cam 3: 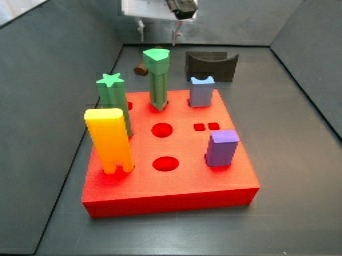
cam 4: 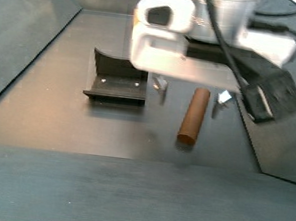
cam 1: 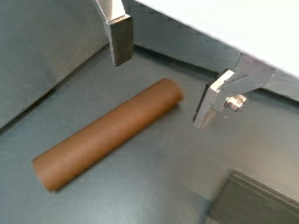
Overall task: Pick up the oval object. Move up. Place the oval object on the fixture. Regrasp the oval object. Move to above the board. Insert the oval object.
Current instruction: Pick up the oval object.
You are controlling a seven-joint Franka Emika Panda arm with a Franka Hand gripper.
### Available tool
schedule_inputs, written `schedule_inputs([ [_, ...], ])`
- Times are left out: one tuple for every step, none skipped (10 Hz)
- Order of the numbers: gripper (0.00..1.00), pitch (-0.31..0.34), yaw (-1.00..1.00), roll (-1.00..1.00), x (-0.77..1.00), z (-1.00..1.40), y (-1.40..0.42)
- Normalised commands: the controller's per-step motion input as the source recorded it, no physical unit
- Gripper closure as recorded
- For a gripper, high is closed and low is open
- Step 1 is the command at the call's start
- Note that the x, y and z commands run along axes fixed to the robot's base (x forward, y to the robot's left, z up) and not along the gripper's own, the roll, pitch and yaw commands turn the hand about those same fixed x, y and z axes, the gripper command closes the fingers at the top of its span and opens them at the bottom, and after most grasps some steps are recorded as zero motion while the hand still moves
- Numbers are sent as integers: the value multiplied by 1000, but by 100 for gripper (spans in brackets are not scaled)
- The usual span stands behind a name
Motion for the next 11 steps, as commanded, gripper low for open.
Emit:
schedule_inputs([
  [0, -181, -26, -160, 0, -446, 214],
  [0, -250, 0, -181, -20, -537, 129],
  [0, -201, 0, -149, -109, -451, 17],
  [0, -173, 0, -116, -226, -237, 0],
  [0, -157, 0, -111, -214, -106, 0],
  [0, -53, 0, -63, -14, -194, 0],
  [0, -79, 0, -103, 0, -389, 0],
  [0, -74, 0, -114, 0, -400, 3],
  [0, -51, 0, -103, 0, -314, 0],
  [0, -9, 0, -53, 26, -194, 0],
  [0, -43, 0, 0, 0, 0, 0],
])
